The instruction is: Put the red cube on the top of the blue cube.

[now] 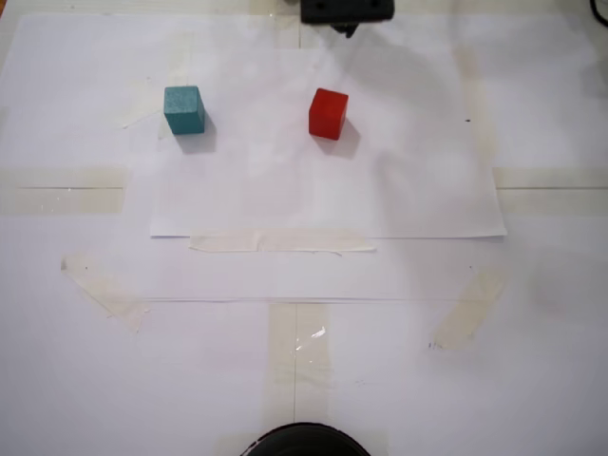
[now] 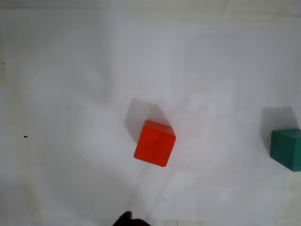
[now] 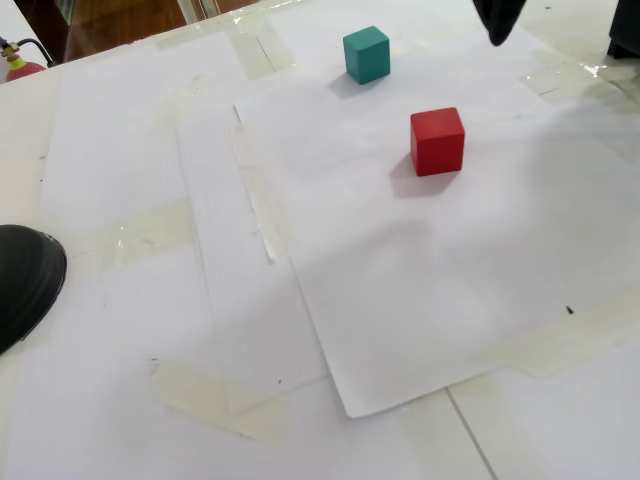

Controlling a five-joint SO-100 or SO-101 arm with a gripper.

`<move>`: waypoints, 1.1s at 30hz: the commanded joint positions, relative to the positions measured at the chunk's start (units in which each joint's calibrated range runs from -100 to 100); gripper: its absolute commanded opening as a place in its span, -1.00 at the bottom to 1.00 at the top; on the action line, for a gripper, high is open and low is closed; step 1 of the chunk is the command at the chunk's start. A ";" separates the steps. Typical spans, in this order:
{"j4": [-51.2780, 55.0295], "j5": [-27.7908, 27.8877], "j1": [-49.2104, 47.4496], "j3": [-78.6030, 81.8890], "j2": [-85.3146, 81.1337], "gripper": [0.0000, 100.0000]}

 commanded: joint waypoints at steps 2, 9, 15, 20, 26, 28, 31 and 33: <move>-0.93 -4.64 -0.92 -2.64 0.48 -1.00; -6.07 -7.52 -1.52 0.81 0.40 -1.00; -16.51 -7.86 -1.75 7.53 0.14 -0.99; -18.22 -7.77 -0.54 10.43 0.05 -0.99; -18.46 -7.72 -0.39 11.52 -0.12 -0.93; -18.71 -7.72 -0.62 11.71 -0.12 -0.85; -19.36 -7.72 -0.92 12.25 -0.29 -0.76; -20.26 -7.77 -0.99 12.80 -0.63 -0.73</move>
